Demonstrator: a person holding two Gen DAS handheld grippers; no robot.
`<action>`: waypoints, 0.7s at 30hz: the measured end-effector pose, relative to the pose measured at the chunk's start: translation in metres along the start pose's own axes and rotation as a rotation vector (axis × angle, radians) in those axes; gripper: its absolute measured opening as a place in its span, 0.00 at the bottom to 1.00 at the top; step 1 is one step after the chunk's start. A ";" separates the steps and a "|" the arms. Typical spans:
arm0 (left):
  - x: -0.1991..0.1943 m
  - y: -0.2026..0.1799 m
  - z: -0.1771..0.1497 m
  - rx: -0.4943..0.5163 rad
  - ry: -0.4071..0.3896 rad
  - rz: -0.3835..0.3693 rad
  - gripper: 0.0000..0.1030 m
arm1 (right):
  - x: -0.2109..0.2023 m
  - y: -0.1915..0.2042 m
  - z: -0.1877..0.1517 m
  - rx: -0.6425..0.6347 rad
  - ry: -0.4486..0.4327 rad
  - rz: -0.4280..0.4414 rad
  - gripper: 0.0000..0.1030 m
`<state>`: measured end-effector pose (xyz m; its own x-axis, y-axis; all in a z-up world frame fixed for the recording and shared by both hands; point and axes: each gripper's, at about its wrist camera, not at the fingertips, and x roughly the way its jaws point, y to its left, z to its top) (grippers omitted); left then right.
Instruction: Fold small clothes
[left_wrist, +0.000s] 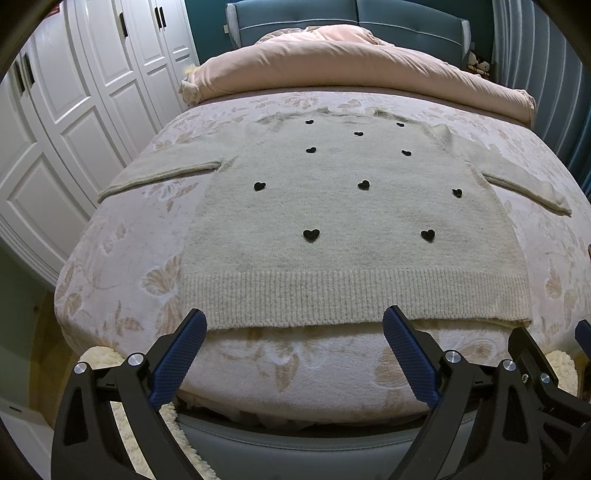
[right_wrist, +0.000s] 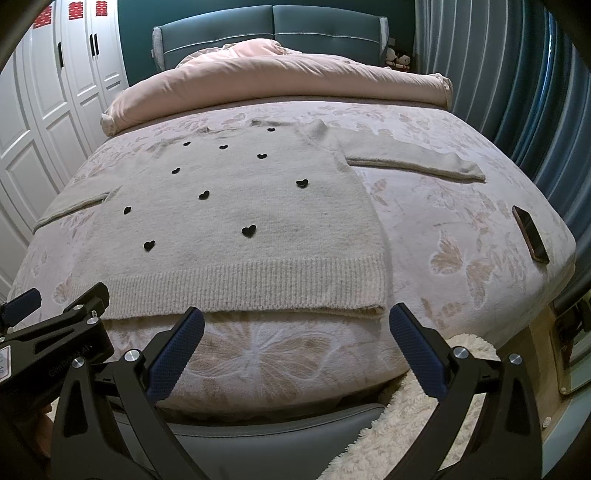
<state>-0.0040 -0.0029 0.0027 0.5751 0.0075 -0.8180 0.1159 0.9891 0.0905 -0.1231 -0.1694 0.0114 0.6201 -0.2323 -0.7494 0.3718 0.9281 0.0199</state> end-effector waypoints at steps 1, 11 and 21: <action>0.000 0.001 0.000 0.000 0.001 0.000 0.90 | 0.000 0.000 0.000 0.001 0.000 0.001 0.95; 0.000 0.001 0.000 -0.003 0.004 0.001 0.90 | 0.001 -0.002 0.000 0.000 0.004 -0.001 0.95; 0.004 0.001 -0.002 -0.006 0.009 0.003 0.90 | 0.002 -0.001 0.000 -0.001 0.003 -0.002 0.95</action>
<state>-0.0033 -0.0016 -0.0013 0.5680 0.0114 -0.8230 0.1093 0.9900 0.0891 -0.1222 -0.1709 0.0099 0.6173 -0.2329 -0.7514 0.3723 0.9279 0.0183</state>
